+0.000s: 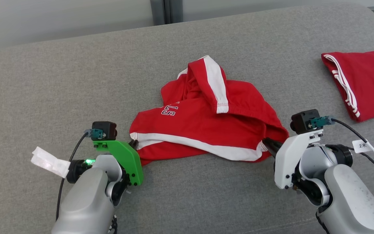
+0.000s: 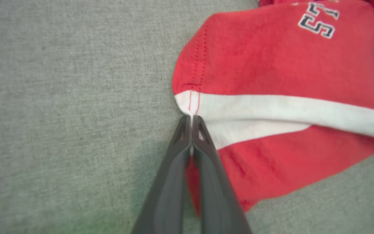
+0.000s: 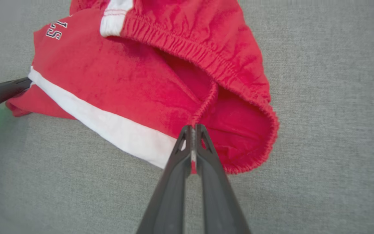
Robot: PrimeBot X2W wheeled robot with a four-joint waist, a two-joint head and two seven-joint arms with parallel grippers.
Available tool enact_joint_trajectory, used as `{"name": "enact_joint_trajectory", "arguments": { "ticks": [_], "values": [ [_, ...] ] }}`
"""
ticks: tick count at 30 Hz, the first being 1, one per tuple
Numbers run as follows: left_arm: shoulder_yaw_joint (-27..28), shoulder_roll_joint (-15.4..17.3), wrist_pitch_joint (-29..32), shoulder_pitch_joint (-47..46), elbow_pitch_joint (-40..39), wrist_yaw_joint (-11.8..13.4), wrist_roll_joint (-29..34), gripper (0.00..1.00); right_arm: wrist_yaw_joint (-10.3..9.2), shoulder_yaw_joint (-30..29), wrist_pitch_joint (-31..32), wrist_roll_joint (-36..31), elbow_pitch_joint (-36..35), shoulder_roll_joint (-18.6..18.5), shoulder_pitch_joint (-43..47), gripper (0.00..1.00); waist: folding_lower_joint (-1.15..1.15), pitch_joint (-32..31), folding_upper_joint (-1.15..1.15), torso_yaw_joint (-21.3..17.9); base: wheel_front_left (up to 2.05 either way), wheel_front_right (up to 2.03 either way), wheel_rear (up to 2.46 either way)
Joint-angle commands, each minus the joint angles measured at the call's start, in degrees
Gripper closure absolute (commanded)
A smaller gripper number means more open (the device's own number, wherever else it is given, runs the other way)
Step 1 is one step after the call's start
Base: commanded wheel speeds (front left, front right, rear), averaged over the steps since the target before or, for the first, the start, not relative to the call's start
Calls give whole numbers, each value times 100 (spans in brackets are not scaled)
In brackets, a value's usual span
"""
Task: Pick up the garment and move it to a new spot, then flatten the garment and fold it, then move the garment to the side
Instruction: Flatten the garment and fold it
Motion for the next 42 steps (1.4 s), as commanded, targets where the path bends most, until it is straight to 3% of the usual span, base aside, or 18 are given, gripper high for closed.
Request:
{"name": "enact_joint_trajectory", "arguments": {
  "ticks": [1, 11, 21, 27, 33, 37, 42],
  "values": [
    [-46, -39, 0, 221, 75, -31, -33, 100, -5, -33, -68, -36, -49, -1, -32, 100, 0, -5, 0, 14, 0, 0, 0],
    [380, -21, -1064, 156, -1239, -85, -1105, 100, -6, -323, -675, 238, -480, 103, -67, 100, 0, -150, 0, 86, 0, 0, 0],
    [444, 180, -1083, 359, -3695, -88, -2369, 100, -5, -961, -1282, 670, -1179, 205, -192, 100, 0, -301, 0, 118, 0, 0, 0],
    [586, 159, -615, 168, -4505, -41, -3045, 100, -5, -1181, -1418, 1028, -1383, 281, -647, 100, 0, -132, 0, 59, 0, 0, 0],
    [584, 597, -226, -854, -4155, 207, -2613, 100, -4, -1033, -1712, 1154, -569, 240, -2111, 100, 0, 489, 0, -165, 0, 0, 0],
    [522, 915, -252, -1798, -3603, 139, -2166, 100, -4, -631, -2343, 880, 440, 215, -3420, 100, 0, 982, 0, -344, 0, 0, 0],
    [507, 1001, -730, -2871, -3046, -14, -1901, 100, -4, -140, -3363, 594, 1485, 116, -4886, 100, 0, 1391, 0, -392, 0, 0, 0]
  ]
}}
